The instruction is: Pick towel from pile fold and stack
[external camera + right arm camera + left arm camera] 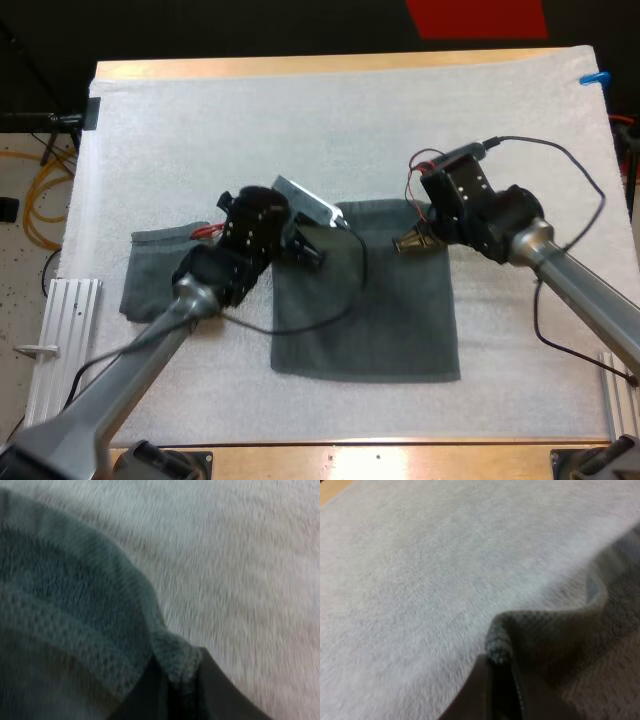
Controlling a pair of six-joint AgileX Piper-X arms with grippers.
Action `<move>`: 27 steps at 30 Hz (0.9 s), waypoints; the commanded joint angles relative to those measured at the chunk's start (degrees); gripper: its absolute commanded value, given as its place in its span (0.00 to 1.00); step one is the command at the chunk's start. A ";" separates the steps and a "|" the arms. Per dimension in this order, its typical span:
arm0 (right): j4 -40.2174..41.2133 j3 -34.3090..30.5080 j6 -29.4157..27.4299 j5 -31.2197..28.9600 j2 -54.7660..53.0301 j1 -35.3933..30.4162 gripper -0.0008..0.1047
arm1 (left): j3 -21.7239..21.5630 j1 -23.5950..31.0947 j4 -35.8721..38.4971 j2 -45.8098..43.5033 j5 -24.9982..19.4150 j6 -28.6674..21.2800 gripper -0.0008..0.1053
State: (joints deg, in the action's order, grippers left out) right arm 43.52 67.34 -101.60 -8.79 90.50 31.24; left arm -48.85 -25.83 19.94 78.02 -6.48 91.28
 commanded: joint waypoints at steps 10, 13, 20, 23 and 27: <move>-13.82 0.11 0.24 -0.19 9.20 -2.68 0.01 | -0.07 7.49 -9.90 11.93 9.67 -0.29 0.01; -14.24 0.11 0.24 -0.39 11.13 -3.06 0.01 | -0.07 8.90 -11.78 13.32 10.58 -0.29 0.01; -15.10 0.29 -0.23 -0.36 12.61 -3.04 0.05 | -0.57 10.41 -15.96 13.16 15.35 -0.29 0.18; -14.94 1.18 -0.23 0.08 12.61 -3.04 0.28 | -1.49 10.41 -15.09 13.15 15.80 -0.29 0.37; -12.80 3.44 -0.23 -0.60 12.25 -3.37 0.61 | -3.70 10.52 -11.84 11.75 15.66 -0.29 0.56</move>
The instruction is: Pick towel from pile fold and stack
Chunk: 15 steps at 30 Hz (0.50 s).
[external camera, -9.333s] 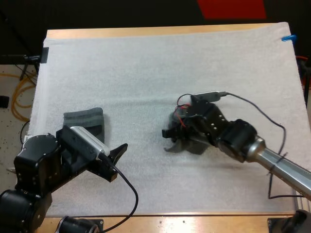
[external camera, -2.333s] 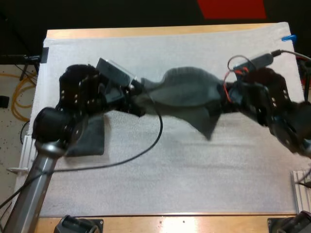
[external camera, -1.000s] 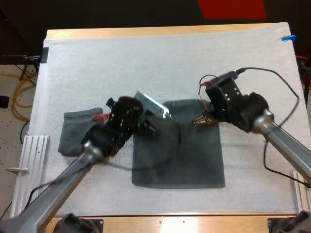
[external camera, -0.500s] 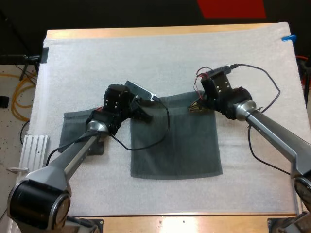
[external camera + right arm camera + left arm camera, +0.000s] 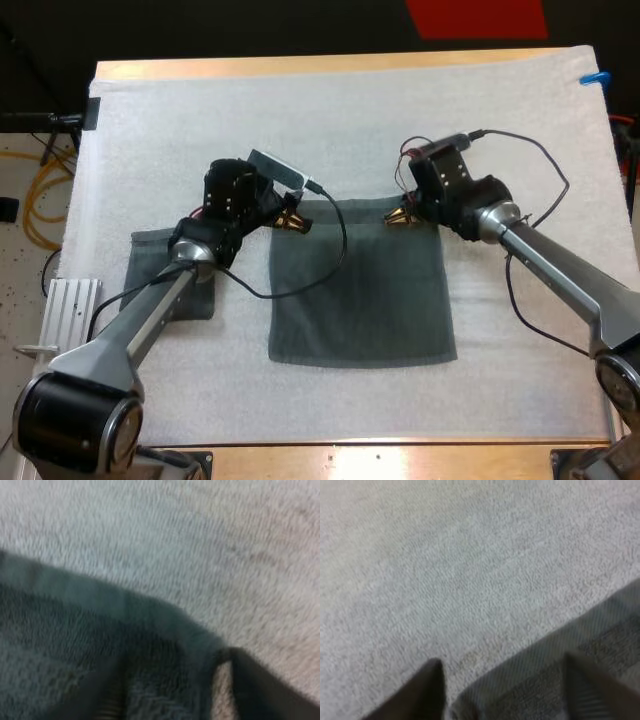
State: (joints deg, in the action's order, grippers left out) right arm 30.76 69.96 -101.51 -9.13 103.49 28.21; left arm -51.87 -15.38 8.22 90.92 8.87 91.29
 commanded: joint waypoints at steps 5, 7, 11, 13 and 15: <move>5.46 4.07 -0.32 -1.36 -4.19 -0.63 0.63 | -3.99 0.06 6.73 -5.89 -0.58 -0.30 0.56; 6.08 4.12 -0.32 -1.36 -7.06 -0.63 0.63 | -4.36 0.06 8.27 -8.74 -0.58 -0.30 0.56; 9.35 4.12 -0.31 -1.36 -14.86 -0.63 0.63 | -4.35 0.06 11.58 -16.23 -0.58 -0.30 0.56; 11.42 4.12 -0.07 -1.36 -18.14 -0.63 0.63 | -4.35 0.06 13.57 -20.26 -0.58 -0.30 0.56; 14.97 4.12 0.73 -1.21 -22.89 -0.63 0.63 | -4.35 0.06 16.84 -25.21 -0.39 -0.30 0.56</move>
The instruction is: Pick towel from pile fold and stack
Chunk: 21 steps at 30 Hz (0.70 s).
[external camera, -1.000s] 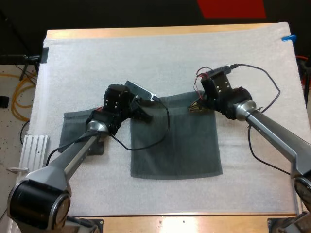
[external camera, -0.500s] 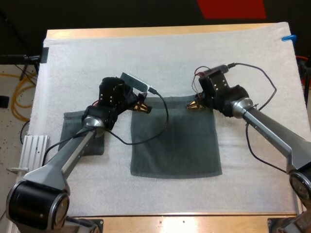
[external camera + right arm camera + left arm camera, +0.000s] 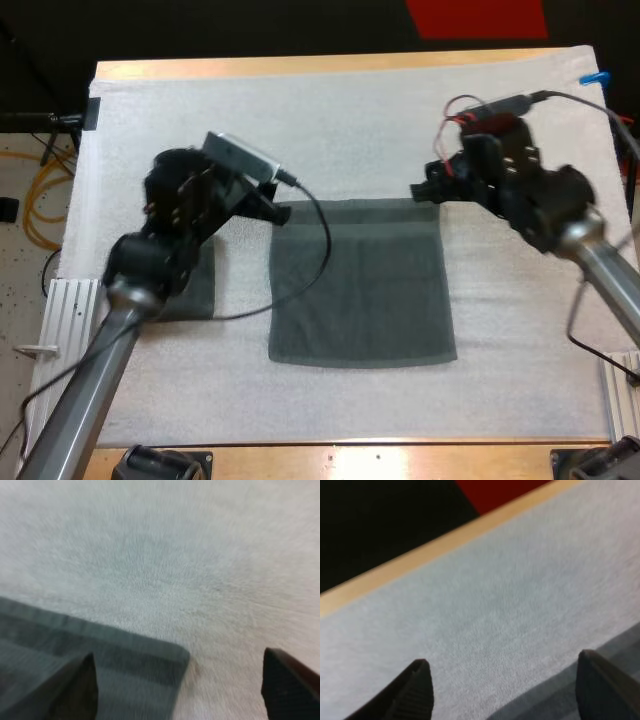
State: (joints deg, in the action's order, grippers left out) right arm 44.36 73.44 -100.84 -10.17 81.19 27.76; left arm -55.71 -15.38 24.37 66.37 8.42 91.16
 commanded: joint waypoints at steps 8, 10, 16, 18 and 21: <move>11.39 0.06 7.60 2.64 -15.23 -0.18 0.63 | -0.51 0.06 17.06 -18.38 0.44 -0.15 0.56; 13.12 -0.73 10.07 3.59 -18.18 -0.06 0.63 | -0.51 0.06 21.14 -21.66 0.44 0.10 0.56; 18.35 -5.41 13.38 4.94 -26.83 -0.06 0.63 | -0.51 0.06 31.68 -30.41 0.44 1.93 0.56; 20.80 -8.12 14.58 4.94 -30.00 -0.06 0.63 | -0.51 0.06 35.45 -32.44 0.44 3.16 0.56; 23.78 -12.64 16.66 4.94 -34.02 -0.06 0.63 | -0.51 0.06 40.72 -34.01 0.44 3.98 0.56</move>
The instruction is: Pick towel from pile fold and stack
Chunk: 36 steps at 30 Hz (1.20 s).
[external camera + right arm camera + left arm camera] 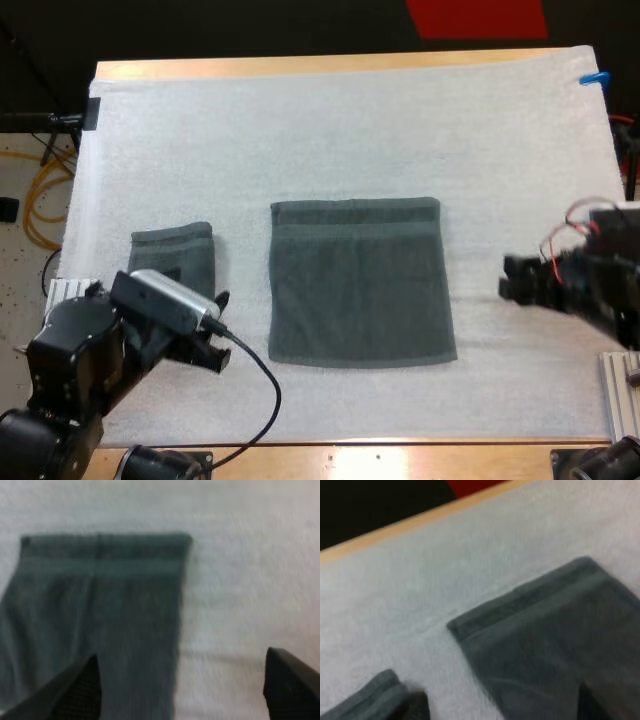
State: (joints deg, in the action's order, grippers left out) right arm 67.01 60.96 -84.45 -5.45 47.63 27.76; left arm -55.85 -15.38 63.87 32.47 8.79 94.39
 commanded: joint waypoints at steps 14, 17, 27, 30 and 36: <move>-5.89 -28.40 4.33 10.48 -8.10 -0.06 0.63 | 11.76 0.06 4.26 -0.38 5.49 2.21 0.56; -14.13 -33.85 7.71 15.72 -5.96 -0.06 0.63 | 14.86 0.06 3.22 -0.38 6.69 2.36 0.56; -36.66 -39.99 16.83 25.77 9.67 -0.06 0.63 | 18.75 0.06 -1.46 -0.38 6.86 3.08 0.56; -40.77 -39.99 18.77 27.68 15.62 -0.06 0.63 | 18.75 0.06 -2.22 -0.38 7.43 3.08 0.56; -48.89 -39.99 21.66 34.12 24.17 -0.06 0.63 | 18.75 0.06 -2.23 -0.38 7.56 3.08 0.56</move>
State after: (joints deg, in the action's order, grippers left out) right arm 18.79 21.37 -63.05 27.35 71.01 27.58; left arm -37.18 -15.38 62.40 32.32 15.93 96.94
